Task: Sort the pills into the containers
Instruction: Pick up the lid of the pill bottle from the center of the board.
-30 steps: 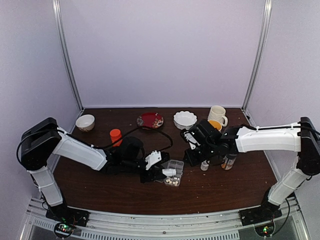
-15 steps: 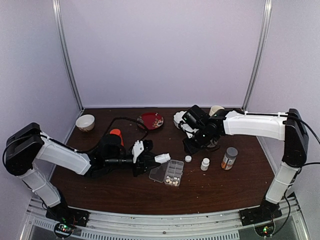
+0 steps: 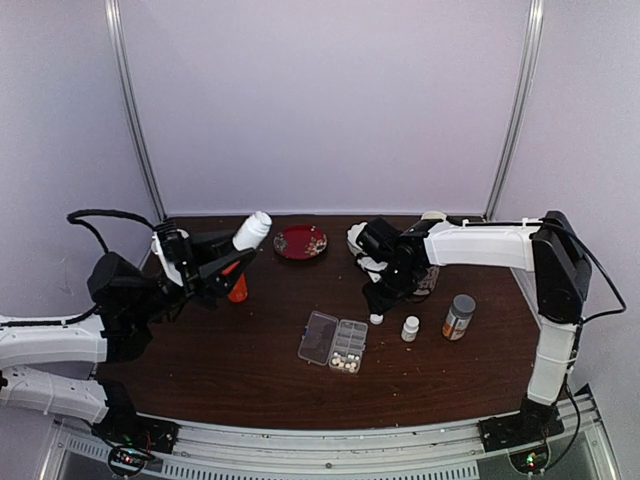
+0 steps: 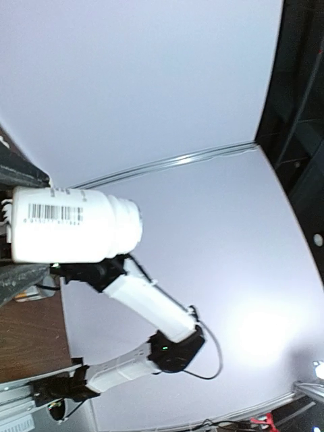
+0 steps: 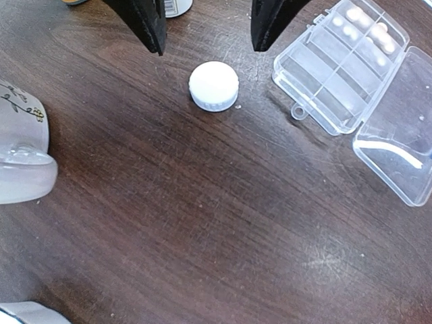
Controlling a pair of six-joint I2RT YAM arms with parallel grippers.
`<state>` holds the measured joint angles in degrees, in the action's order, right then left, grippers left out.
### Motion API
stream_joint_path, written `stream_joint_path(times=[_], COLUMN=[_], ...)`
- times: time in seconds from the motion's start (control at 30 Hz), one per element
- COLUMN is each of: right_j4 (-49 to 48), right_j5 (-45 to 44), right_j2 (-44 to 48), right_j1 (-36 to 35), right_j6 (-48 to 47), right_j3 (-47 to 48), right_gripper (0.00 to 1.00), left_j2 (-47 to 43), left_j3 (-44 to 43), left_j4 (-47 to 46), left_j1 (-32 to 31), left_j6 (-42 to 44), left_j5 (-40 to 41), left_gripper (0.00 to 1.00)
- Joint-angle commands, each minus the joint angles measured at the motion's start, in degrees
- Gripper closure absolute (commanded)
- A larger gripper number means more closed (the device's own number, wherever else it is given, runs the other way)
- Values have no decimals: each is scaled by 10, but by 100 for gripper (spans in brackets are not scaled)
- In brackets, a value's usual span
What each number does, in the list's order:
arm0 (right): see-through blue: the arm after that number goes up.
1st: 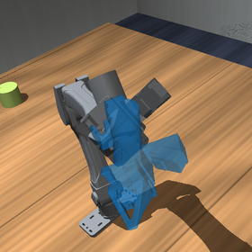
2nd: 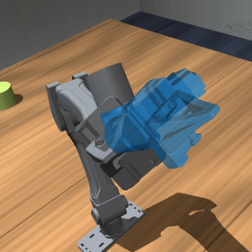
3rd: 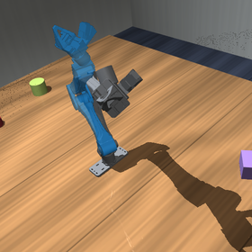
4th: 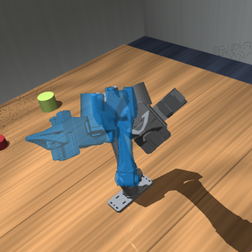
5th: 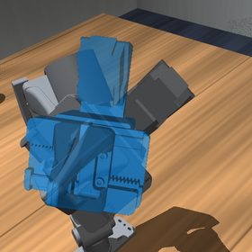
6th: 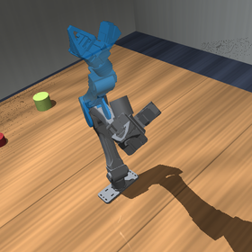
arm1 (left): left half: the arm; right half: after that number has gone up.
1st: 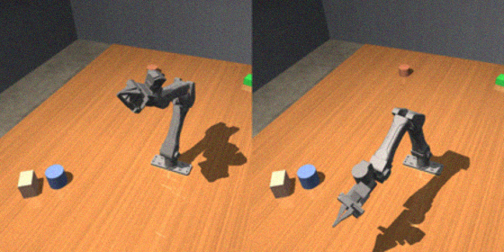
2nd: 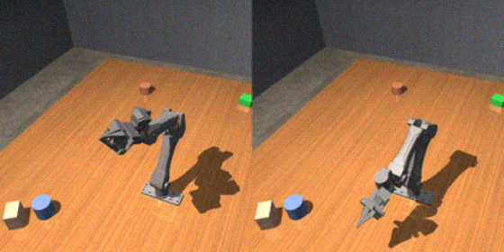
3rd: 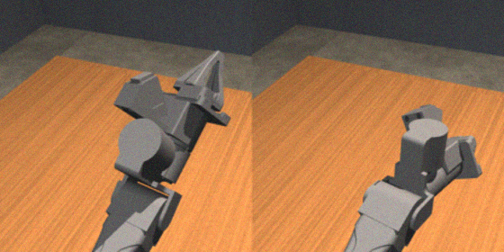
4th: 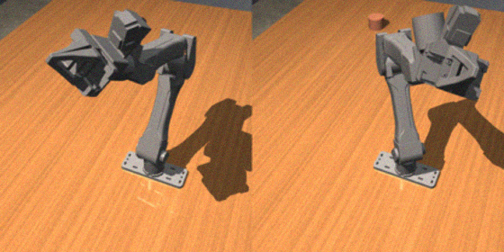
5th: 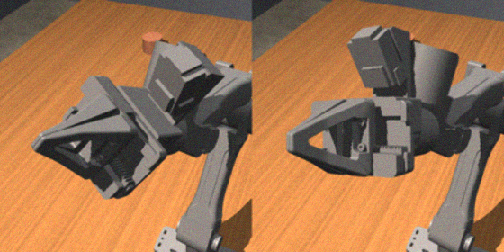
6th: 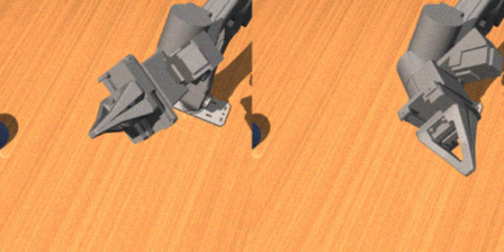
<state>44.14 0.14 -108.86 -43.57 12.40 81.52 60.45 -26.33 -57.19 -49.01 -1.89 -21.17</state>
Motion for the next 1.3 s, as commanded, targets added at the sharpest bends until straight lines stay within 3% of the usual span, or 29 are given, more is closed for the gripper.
stream_joint_path(times=[0.0, 0.27, 0.93, 1.17, 1.27], right_j4=[7, 8, 19, 22, 23], right_j5=[16, 19, 1, 1, 1], right_j2=[-21, -52, -94, -94, -96], right_j1=[4, 6, 10, 10, 10], right_j6=[-2, -2, -3, -4, -5], right_j3=[19, 33, 50, 52, 52], right_gripper=[55, 57, 60, 69, 68], left_j2=[-67, -97, -95, -94, -93], left_j3=[9, 40, 32, 31, 30], left_j4=[-15, -55, -18, -15, -11], left_j1=[7, 8, 9, 8, 9], left_j6=[-1, -18, 0, 1, 3], left_j5=[29, 50, 45, 40, 39], left_gripper=[100, 100, 100, 100, 100])
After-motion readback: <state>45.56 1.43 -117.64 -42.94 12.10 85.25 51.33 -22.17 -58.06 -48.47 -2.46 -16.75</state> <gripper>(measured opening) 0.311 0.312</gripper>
